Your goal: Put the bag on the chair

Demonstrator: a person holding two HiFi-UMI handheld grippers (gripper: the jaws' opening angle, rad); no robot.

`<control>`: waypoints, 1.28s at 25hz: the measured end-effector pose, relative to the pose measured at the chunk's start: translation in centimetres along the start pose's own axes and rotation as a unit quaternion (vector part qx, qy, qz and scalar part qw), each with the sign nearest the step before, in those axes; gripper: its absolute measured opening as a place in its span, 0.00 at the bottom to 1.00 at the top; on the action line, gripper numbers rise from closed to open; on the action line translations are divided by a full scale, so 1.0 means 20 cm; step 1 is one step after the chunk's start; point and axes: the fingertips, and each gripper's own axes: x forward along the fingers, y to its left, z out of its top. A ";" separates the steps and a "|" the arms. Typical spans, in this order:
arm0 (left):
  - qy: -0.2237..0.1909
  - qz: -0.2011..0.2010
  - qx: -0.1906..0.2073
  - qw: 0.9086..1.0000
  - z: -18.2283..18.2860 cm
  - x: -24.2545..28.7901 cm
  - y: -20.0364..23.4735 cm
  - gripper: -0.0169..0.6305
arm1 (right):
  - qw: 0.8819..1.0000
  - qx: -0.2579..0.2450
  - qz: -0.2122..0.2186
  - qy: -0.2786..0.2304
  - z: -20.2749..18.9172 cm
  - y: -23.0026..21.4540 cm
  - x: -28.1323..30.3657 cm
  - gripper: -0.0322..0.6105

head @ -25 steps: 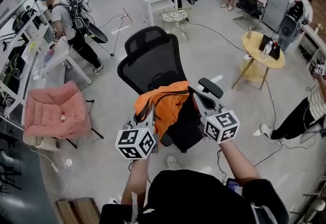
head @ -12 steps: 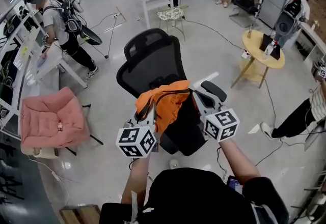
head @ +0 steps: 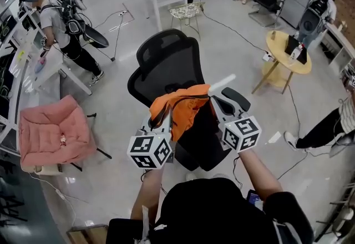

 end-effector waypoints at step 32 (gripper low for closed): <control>0.049 0.064 -0.030 0.996 -0.23 0.61 0.05 0.04 | 0.996 0.020 0.058 0.067 -0.15 -0.52 0.41 0.04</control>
